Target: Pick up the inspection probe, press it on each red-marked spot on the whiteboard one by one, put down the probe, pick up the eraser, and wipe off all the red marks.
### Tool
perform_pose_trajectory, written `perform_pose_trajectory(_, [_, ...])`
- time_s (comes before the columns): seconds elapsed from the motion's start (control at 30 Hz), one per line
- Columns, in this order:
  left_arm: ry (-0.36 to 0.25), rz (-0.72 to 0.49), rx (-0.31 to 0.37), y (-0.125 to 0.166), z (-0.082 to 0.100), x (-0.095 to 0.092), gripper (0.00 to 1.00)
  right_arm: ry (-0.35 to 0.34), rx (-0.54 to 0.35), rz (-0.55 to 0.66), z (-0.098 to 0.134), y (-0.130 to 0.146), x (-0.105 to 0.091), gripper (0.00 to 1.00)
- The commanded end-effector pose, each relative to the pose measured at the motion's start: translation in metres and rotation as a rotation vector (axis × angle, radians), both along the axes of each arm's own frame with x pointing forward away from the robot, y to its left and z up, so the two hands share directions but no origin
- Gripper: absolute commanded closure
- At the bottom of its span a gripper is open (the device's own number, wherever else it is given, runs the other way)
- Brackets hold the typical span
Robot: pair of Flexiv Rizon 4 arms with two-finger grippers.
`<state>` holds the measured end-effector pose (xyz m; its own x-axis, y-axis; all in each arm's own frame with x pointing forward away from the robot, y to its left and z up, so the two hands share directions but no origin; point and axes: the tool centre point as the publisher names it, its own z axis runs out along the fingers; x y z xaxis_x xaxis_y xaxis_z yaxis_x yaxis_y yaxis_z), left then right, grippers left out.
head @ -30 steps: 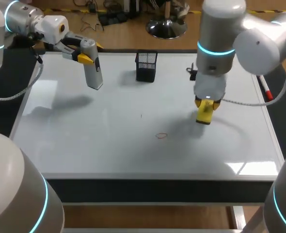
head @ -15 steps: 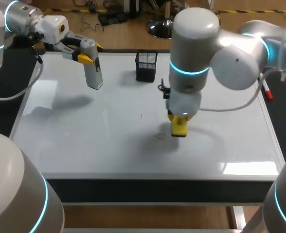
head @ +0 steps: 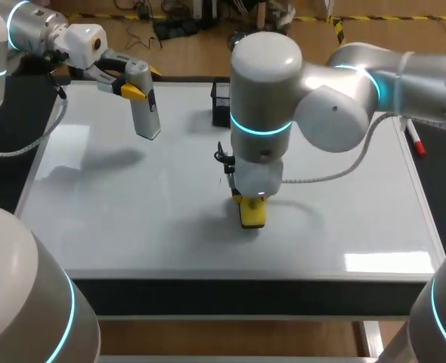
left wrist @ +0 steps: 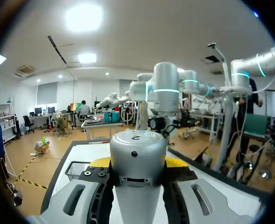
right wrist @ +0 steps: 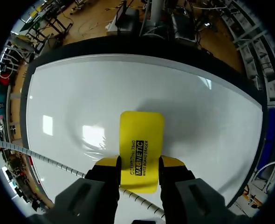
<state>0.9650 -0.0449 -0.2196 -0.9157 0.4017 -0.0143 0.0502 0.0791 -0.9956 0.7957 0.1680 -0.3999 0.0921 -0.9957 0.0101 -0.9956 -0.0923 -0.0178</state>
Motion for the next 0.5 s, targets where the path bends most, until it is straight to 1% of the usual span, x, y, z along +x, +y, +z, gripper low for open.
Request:
perform_pose_trajectory(0.03, [0.001, -0.003, -0.001, 0.0, 0.001, 0.001, 1.0, 0.002, -0.005, 0.013, -0.006, 0.009, 0.003, 1.0])
perform_pose_trajectory(0.3, [0.001, -0.003, -0.001, 0.0, 0.001, 0.001, 1.0, 0.014, 0.018, 0.045, -0.011, 0.019, 0.005, 1.0])
perform_pose_trajectory(0.5, [0.001, -0.003, -0.001, 0.0, 0.001, 0.001, 1.0, 0.034, 0.022, 0.05, -0.017, 0.017, 0.007, 1.0])
